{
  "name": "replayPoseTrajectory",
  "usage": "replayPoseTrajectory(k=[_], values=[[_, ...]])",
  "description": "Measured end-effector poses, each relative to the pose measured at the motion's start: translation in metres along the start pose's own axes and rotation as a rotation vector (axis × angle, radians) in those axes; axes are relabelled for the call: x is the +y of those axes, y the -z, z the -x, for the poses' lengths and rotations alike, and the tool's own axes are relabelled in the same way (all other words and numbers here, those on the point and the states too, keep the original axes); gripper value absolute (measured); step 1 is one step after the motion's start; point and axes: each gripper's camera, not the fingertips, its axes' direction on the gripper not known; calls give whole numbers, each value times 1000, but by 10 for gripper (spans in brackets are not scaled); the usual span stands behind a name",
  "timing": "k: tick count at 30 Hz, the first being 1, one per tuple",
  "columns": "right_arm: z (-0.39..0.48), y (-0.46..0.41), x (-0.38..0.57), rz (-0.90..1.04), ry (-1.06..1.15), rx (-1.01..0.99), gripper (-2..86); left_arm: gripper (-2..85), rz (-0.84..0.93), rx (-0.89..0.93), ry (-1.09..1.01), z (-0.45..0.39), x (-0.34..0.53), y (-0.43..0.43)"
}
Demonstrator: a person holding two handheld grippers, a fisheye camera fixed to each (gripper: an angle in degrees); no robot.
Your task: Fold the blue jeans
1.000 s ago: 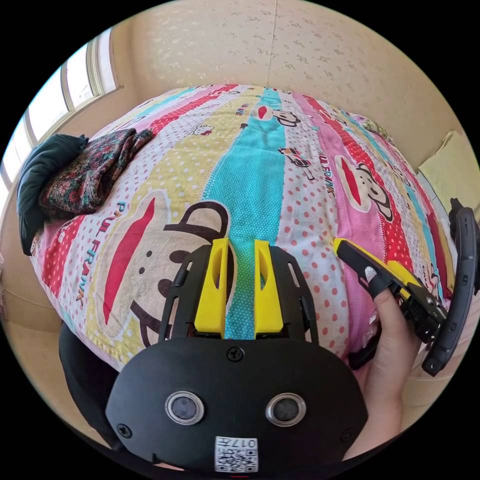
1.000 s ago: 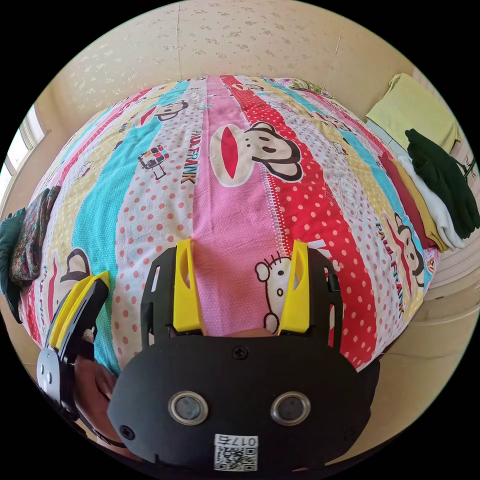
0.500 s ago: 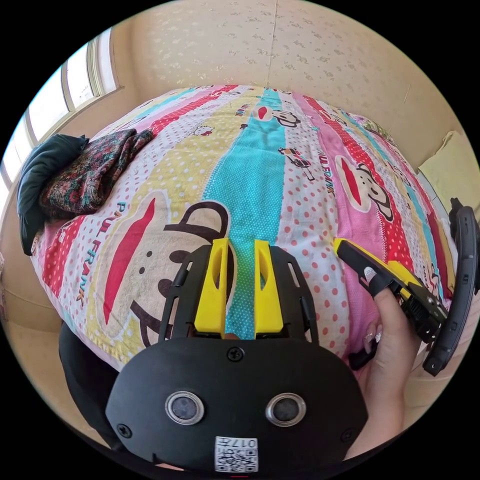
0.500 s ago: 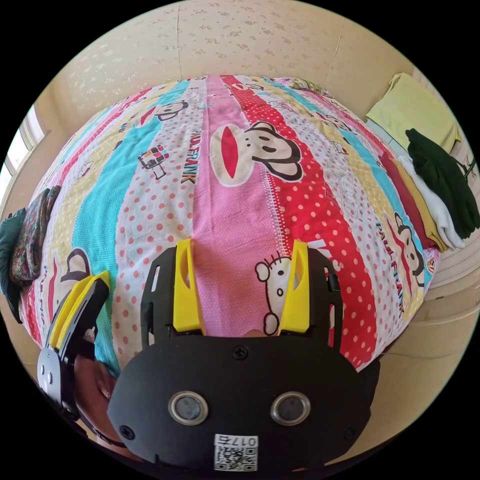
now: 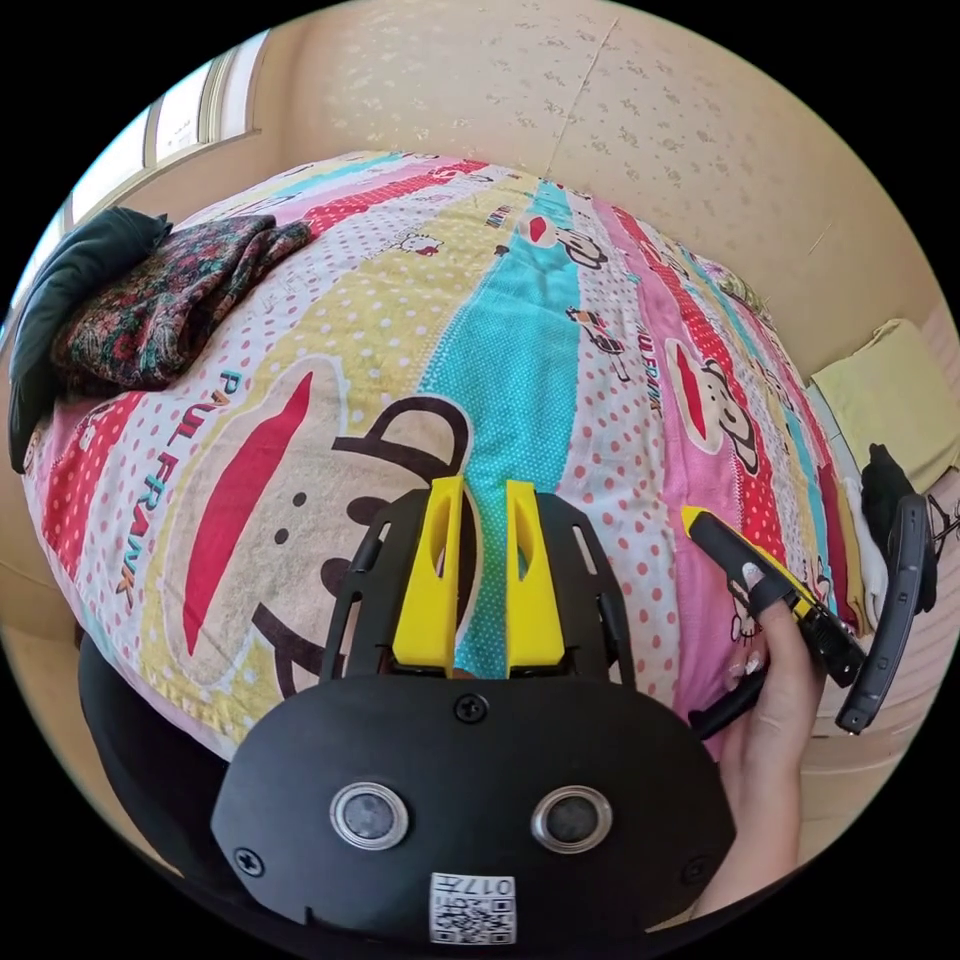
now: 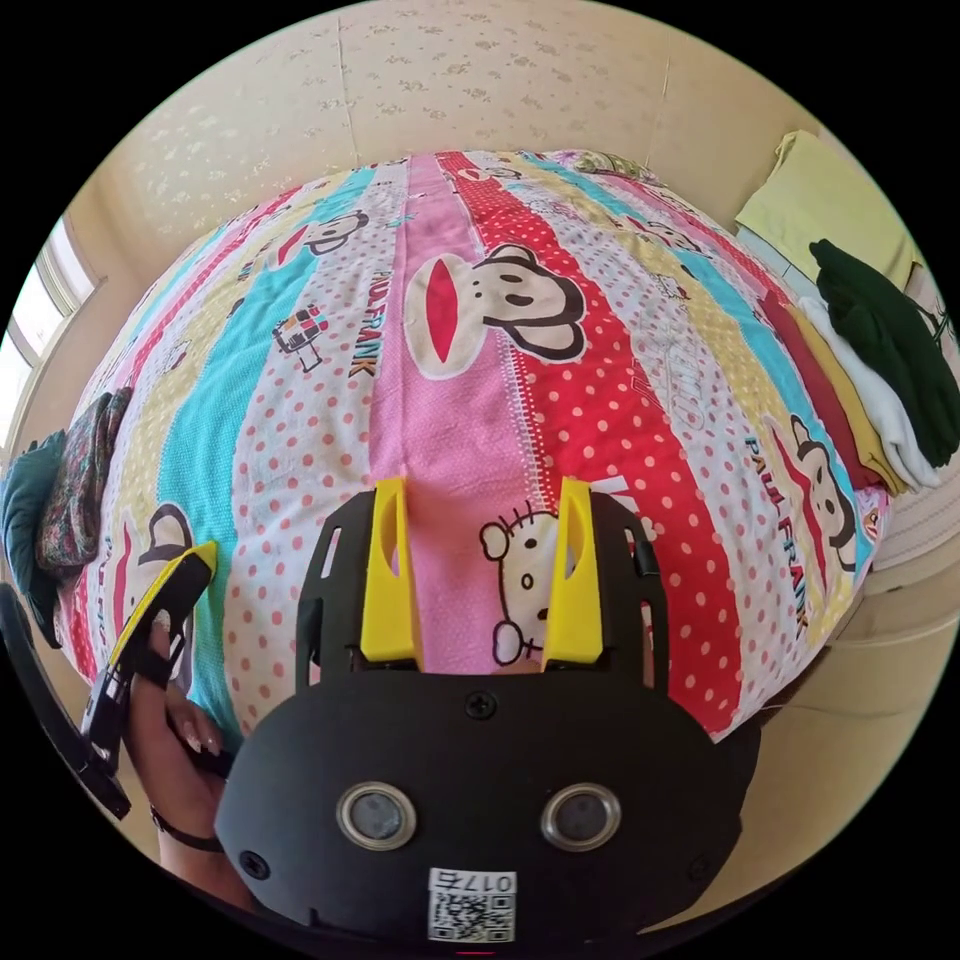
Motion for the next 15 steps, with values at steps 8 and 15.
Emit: replayPoseTrajectory(k=[8,15], values=[[-16,78,18,-265,38,-160,83,33,-91,43,-190,16,0,68],[5,128,21,-345,188,-225,165,150,-121,29,-221,40,0,134]])
